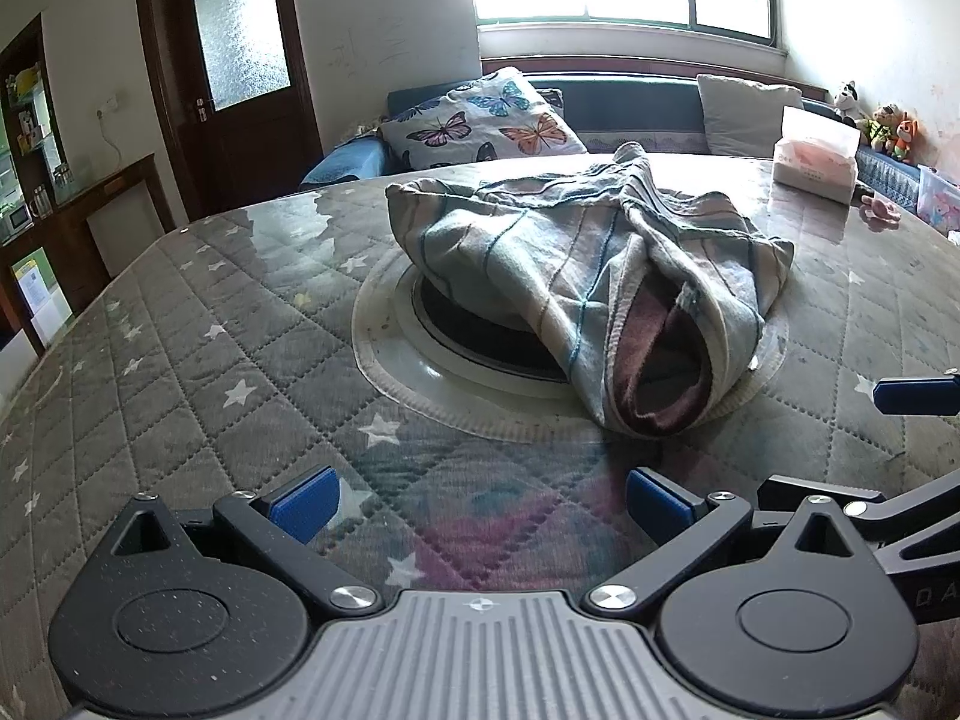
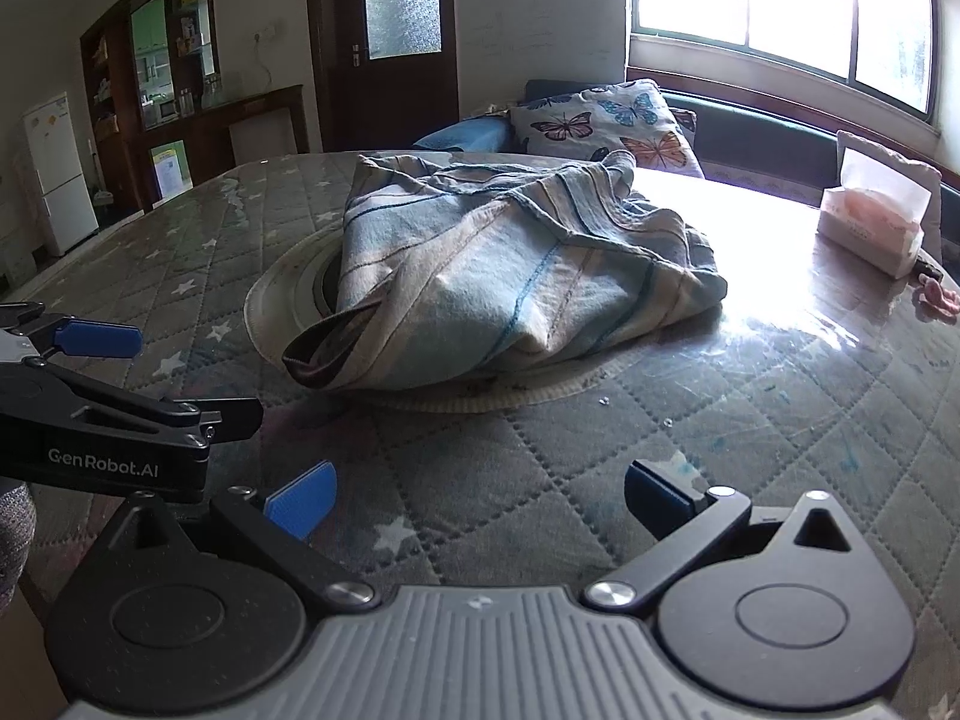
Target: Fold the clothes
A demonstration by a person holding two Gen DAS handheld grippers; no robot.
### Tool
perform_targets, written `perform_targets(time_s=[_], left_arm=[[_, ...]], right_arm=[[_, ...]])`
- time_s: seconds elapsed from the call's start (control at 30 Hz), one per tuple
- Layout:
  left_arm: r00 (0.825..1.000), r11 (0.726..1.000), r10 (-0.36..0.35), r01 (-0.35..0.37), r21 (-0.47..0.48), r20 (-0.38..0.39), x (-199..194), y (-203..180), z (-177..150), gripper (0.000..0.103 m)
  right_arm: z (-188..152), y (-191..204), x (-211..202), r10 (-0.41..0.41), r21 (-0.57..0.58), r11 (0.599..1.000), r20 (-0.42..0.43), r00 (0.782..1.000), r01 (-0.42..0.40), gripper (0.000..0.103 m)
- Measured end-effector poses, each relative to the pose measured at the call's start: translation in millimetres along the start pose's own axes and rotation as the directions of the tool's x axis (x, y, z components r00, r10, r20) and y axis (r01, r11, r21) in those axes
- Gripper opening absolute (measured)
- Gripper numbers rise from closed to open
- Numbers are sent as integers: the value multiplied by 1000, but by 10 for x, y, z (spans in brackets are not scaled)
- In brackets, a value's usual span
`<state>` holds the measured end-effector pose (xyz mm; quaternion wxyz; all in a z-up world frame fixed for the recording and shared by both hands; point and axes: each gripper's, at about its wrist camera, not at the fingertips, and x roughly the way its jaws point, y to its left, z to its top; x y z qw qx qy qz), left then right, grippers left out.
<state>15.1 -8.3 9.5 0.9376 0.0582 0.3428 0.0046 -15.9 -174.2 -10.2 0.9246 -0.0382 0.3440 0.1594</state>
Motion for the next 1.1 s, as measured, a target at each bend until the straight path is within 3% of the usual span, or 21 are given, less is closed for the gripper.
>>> perform_targets(time_s=[0.63,0.87,1.1], left_arm=[[999,1000,-10,9,22,35,-2,118,300,103],[996,1000,-10,7,29,88,-3,242,599,103],[996,1000,-12,10,27,86,278,276,857,102]], right_arm=[[310,-57,104,-4,-22,1000,16,1000,4,103],[592,-167,113,-3,-31,1000,35,999,4,103],[1003,-479,301,39,67,997,31,999,-41,102]])
